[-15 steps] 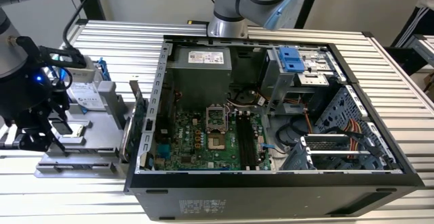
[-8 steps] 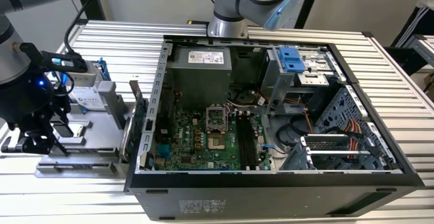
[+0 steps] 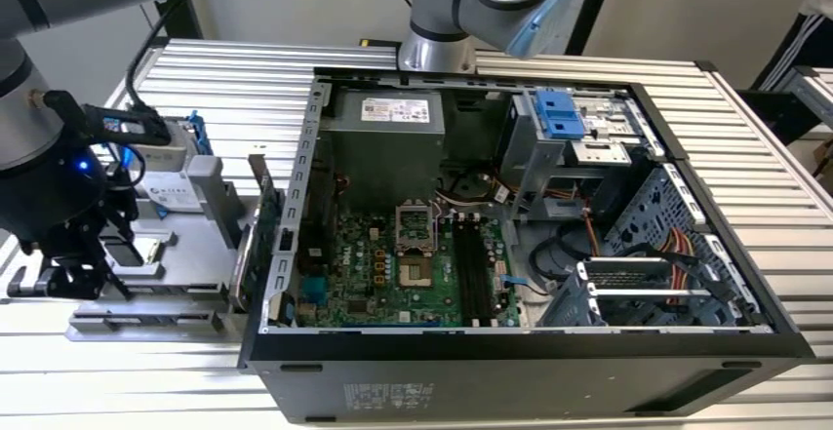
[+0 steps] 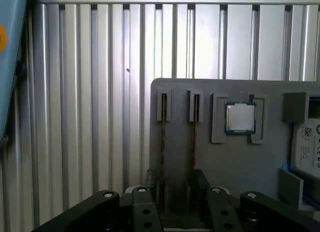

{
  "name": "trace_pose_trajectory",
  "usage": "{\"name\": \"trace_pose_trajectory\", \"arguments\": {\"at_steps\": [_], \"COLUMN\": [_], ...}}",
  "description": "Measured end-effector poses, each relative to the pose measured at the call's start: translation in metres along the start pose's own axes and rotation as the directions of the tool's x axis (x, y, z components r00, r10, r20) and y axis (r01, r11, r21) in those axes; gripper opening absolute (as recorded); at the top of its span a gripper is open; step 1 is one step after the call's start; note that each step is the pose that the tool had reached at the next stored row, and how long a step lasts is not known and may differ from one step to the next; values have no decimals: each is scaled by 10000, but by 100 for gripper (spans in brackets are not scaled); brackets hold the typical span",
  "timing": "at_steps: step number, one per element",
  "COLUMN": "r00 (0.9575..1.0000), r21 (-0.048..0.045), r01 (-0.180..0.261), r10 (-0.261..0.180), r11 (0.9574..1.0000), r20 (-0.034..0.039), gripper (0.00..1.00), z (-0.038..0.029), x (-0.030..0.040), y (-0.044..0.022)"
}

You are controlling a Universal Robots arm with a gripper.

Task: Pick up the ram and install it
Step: 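Pick up the ram and move it above insertion slot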

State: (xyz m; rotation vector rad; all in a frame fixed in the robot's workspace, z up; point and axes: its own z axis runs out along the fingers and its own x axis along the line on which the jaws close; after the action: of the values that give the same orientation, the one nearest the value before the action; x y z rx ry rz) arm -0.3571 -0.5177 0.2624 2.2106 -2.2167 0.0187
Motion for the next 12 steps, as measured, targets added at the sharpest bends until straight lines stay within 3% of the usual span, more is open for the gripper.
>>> {"name": "trace_pose_trajectory", "arguments": {"at_steps": [12], "r00": [10000], "r21": [0], "r01": [13], "r10": [-13], "r11": [10000], "r20": [-5], "gripper": [100], "z": [179], "x": [-1], "y": [7]}}
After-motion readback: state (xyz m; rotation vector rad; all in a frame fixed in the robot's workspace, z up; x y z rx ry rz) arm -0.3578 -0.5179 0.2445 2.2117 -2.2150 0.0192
